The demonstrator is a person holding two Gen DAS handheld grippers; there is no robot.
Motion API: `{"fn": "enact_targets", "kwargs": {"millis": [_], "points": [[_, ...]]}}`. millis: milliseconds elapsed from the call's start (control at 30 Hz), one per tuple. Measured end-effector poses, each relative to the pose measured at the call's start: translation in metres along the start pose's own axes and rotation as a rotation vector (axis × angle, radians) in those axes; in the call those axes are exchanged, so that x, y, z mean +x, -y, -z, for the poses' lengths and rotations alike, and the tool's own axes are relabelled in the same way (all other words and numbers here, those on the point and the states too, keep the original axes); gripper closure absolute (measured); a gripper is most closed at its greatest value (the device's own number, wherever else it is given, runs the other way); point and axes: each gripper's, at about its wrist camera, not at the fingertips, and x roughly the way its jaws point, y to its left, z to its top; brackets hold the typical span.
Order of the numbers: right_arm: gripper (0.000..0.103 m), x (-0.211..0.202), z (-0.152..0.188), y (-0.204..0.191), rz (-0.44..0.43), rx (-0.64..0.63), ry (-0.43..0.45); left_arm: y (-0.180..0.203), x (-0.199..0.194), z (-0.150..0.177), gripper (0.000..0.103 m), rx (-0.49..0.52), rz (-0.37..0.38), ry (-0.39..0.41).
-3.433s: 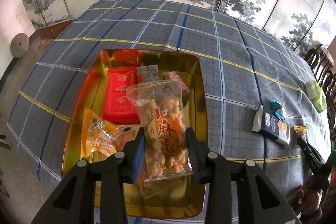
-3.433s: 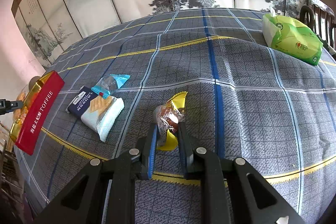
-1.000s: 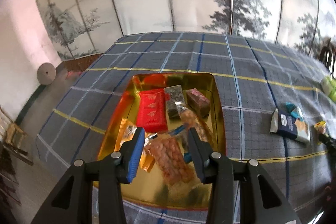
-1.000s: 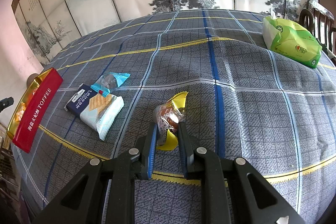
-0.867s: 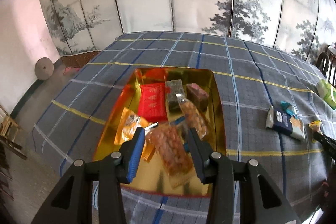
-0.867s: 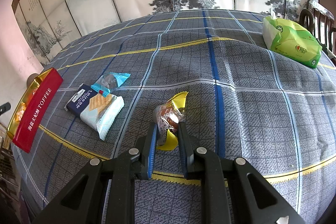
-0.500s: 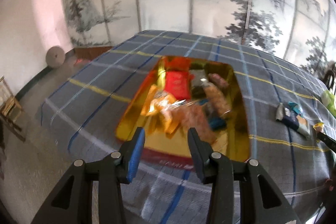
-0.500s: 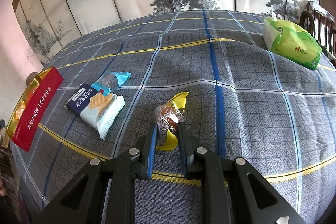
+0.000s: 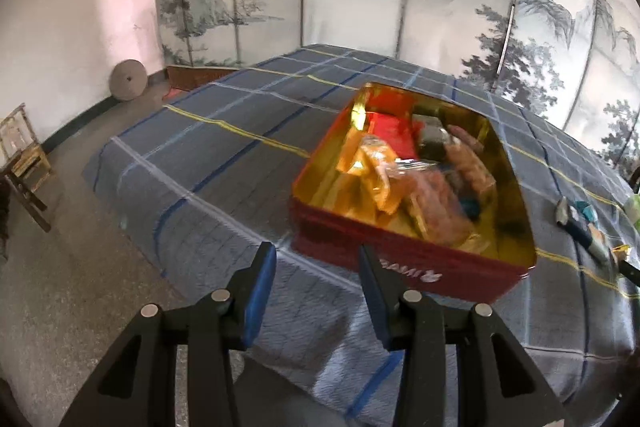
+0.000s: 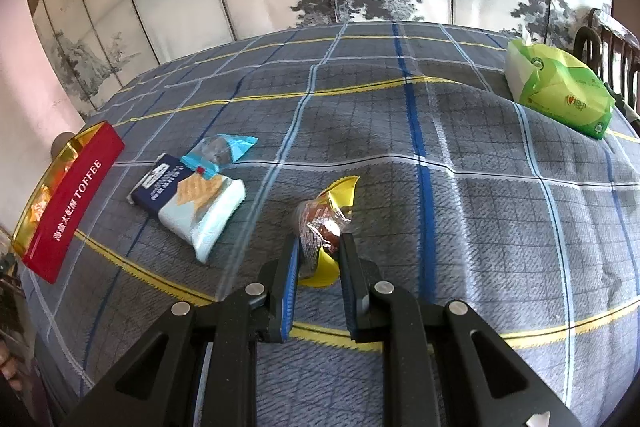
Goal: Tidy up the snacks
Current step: 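Carry the yellow-wrapped pastry into the tray with the right gripper and release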
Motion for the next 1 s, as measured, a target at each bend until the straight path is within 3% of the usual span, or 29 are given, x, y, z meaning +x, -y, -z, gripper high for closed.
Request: {"fn": "enact_targets", "kwargs": {"millis": [200, 333, 633, 700, 767, 1000], "points": [[0.085, -0.012, 0.002, -0.017, -0.034, -0.002, 0.023, -0.008, -0.001, 0.019, 0.060, 0.009, -0.049, 0.042], [0.085, -0.023, -0.002, -0.045, -0.088, -0.046, 0.036, -0.013, 0.006, 0.034, 0.060, 0.005, -0.049, 0.016], [0.085, -0.043, -0.015, -0.150, -0.309, -0.172, 0.041, -0.013, 0.009, 0.042, 0.060, 0.024, -0.076, 0.008], [0.085, -0.038, -0.016, -0.173, -0.360, -0.187, 0.028, -0.015, 0.009, 0.042, 0.057, 0.027, -0.079, 0.011], [0.085, -0.031, -0.016, -0.192, -0.397, -0.196, 0.008, -0.016, 0.009, 0.043, 0.047, 0.032, -0.097, 0.014], [0.085, 0.000, -0.016, -0.260, -0.491, -0.223, -0.055, -0.014, 0.008, 0.046, 0.046, 0.062, -0.110, 0.030]]}}
